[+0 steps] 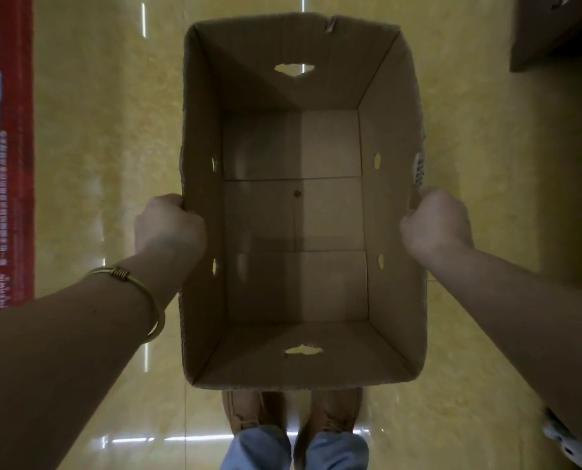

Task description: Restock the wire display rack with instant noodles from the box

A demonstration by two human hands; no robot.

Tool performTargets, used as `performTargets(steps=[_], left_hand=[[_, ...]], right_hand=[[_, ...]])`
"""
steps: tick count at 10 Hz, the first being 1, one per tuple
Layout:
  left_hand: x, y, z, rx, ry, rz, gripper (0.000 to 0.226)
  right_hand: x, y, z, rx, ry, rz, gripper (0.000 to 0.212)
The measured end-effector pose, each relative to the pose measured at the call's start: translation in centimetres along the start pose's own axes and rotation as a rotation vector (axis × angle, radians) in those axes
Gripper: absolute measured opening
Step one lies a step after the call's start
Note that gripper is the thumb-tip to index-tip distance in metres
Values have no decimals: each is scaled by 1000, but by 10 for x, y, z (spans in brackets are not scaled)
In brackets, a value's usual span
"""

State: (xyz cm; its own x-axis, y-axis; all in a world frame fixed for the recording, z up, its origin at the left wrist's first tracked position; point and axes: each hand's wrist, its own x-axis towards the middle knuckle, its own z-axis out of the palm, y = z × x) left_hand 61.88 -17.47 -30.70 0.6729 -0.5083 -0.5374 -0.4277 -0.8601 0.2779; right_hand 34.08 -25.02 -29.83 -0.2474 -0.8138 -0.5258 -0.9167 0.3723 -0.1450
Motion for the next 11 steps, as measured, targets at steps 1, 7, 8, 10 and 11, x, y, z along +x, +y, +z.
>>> performTargets(steps=[1, 7, 8, 10, 11], left_hand=[[6, -7, 18, -37, -13, 3, 25], [-10, -11, 28, 55, -128, 40, 36], [-15, -2, 19, 90, -88, 63, 42], [-17, 14, -4, 119, -63, 135, 46], [-24, 25, -22, 98, -59, 160, 44]], right_hand=[[6, 6, 21, 26, -19, 6, 24], [4, 12, 32, 27, -198, 52, 45], [2, 10, 24, 14, -190, 32, 39], [-5, -2, -2, -16, -181, -22, 23], [-13, -7, -20, 23, -146, -67, 36]])
